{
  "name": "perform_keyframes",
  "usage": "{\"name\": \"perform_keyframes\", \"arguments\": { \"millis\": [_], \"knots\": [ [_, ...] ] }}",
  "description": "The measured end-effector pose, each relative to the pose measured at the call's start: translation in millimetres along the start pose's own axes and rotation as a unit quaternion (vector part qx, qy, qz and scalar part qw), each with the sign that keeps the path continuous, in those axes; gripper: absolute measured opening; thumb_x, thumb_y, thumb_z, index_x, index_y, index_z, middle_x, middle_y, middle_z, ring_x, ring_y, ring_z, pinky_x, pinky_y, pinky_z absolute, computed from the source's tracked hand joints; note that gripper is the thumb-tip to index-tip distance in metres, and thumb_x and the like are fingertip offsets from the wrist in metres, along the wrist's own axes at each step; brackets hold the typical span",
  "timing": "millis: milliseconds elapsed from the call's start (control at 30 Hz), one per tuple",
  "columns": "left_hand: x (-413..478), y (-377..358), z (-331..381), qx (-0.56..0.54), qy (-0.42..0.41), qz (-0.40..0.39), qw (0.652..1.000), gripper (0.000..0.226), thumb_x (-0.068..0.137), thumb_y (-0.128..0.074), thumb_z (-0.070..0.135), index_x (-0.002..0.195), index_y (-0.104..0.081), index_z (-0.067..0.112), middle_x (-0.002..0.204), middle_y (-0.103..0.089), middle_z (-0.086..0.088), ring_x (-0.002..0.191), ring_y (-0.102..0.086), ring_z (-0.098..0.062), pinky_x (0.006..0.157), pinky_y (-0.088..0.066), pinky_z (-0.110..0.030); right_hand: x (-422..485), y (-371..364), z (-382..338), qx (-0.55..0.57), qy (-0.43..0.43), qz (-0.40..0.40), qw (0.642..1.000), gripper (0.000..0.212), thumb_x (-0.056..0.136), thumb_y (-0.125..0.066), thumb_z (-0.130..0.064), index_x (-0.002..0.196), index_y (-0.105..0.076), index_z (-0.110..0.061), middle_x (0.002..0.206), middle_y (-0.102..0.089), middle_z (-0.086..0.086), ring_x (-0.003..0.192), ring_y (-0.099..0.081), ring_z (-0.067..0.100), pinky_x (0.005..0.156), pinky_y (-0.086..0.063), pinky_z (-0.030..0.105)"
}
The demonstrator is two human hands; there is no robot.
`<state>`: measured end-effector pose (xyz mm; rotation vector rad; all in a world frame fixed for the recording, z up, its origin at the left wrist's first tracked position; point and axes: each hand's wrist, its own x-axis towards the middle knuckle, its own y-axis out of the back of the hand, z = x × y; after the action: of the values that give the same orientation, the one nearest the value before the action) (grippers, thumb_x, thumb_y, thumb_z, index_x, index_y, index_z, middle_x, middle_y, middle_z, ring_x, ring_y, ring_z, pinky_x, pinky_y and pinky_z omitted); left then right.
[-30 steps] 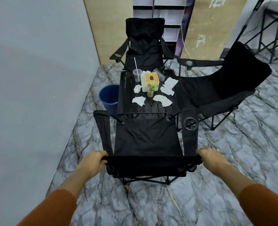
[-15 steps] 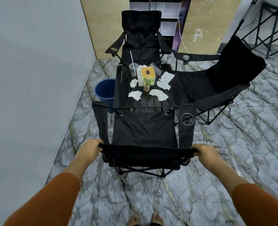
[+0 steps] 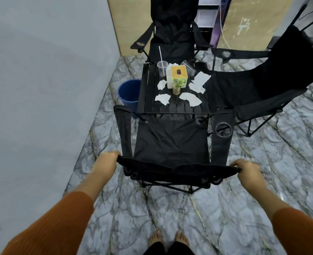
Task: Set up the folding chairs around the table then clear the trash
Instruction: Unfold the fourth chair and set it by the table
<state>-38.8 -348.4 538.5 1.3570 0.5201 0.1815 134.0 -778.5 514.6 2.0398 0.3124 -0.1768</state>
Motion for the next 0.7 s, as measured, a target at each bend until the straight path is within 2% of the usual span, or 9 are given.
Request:
{"name": "perform_keyframes", "arguments": {
  "millis": [100,167,233,300,367,433,533,633,700],
  "knots": [
    [-1,0,-12,-0.199,0.022,-0.02,0.98,0.036,0.085,-0.055,-0.011,0.114,-0.064,0.007,0.103,-0.068,-0.013,0.094,-0.064,-0.026,0.076,-0.049,-0.03,-5,4,-1,0.066,0.032,-0.051,0.996,0.052,0.073,-0.05,0.026,0.107,-0.069,-0.009,0.103,-0.068,0.014,0.081,-0.057,0.024,0.065,-0.048,0.034],
    [-4,5,-14,-0.38,0.05,-0.059,0.922,0.039,0.079,-0.067,-0.011,0.111,-0.065,0.012,0.111,-0.066,-0.01,0.104,-0.062,-0.024,0.084,-0.051,-0.03,-17,9,-1,0.251,0.008,-0.11,0.962,0.051,0.074,-0.068,0.017,0.115,-0.067,-0.013,0.112,-0.066,0.003,0.1,-0.061,0.018,0.087,-0.051,0.04],
    [-6,7,-10,-0.454,0.054,-0.052,0.888,0.037,0.074,-0.076,-0.005,0.104,-0.068,0.015,0.109,-0.068,-0.01,0.103,-0.063,-0.023,0.091,-0.051,-0.035,-28,9,0,0.378,-0.022,-0.1,0.92,0.043,0.074,-0.076,0.0,0.114,-0.068,-0.014,0.11,-0.068,-0.005,0.104,-0.064,0.008,0.089,-0.051,0.033],
    [-11,5,-4,-0.447,0.053,-0.003,0.893,0.024,0.077,-0.074,-0.001,0.099,-0.071,0.009,0.101,-0.07,-0.012,0.095,-0.065,-0.022,0.09,-0.051,-0.031,-34,1,2,0.421,-0.033,-0.041,0.905,0.032,0.076,-0.075,-0.01,0.108,-0.071,-0.011,0.103,-0.073,-0.006,0.097,-0.068,0.007,0.086,-0.054,0.029],
    [-17,3,1,-0.423,0.049,0.045,0.904,0.014,0.081,-0.071,0.001,0.094,-0.073,0.007,0.095,-0.071,-0.013,0.089,-0.066,-0.021,0.083,-0.053,-0.022,-34,-7,2,0.432,-0.034,0.006,0.901,0.019,0.081,-0.07,-0.005,0.1,-0.072,-0.006,0.091,-0.075,-0.005,0.086,-0.071,0.007,0.085,-0.058,0.028],
    [-22,0,6,-0.403,0.049,0.066,0.912,0.013,0.083,-0.07,0.003,0.095,-0.074,0.005,0.094,-0.071,-0.011,0.089,-0.066,-0.02,0.085,-0.05,-0.024,-31,-9,0,0.429,-0.042,0.027,0.902,0.014,0.084,-0.066,0.0,0.097,-0.072,-0.004,0.09,-0.074,0.0,0.079,-0.07,0.002,0.082,-0.058,0.025],
    [-21,-4,10,-0.412,0.066,0.089,0.905,0.017,0.084,-0.068,0.003,0.1,-0.073,-0.002,0.097,-0.07,-0.011,0.09,-0.064,-0.022,0.088,-0.048,-0.029,-22,-4,-1,0.412,-0.039,0.021,0.91,0.016,0.084,-0.067,0.001,0.099,-0.071,-0.002,0.086,-0.07,-0.001,0.069,-0.067,-0.007,0.073,-0.055,0.012],
    [-15,-1,17,-0.381,0.066,0.098,0.917,0.015,0.086,-0.069,0.008,0.098,-0.073,0.001,0.093,-0.069,-0.01,0.087,-0.063,-0.022,0.085,-0.047,-0.029,-19,-2,2,0.386,-0.039,0.007,0.922,0.014,0.082,-0.07,-0.001,0.095,-0.071,-0.004,0.084,-0.071,-0.002,0.069,-0.067,-0.005,0.081,-0.054,0.026],
    [-17,0,19,-0.364,0.063,0.082,0.925,0.01,0.086,-0.068,0.008,0.095,-0.072,0.005,0.088,-0.068,-0.01,0.083,-0.062,-0.022,0.082,-0.045,-0.028,-22,-1,3,0.356,-0.024,-0.018,0.934,0.016,0.08,-0.072,0.001,0.094,-0.069,-0.006,0.086,-0.07,0.0,0.071,-0.066,-0.005,0.079,-0.054,0.022]
  ]
}}
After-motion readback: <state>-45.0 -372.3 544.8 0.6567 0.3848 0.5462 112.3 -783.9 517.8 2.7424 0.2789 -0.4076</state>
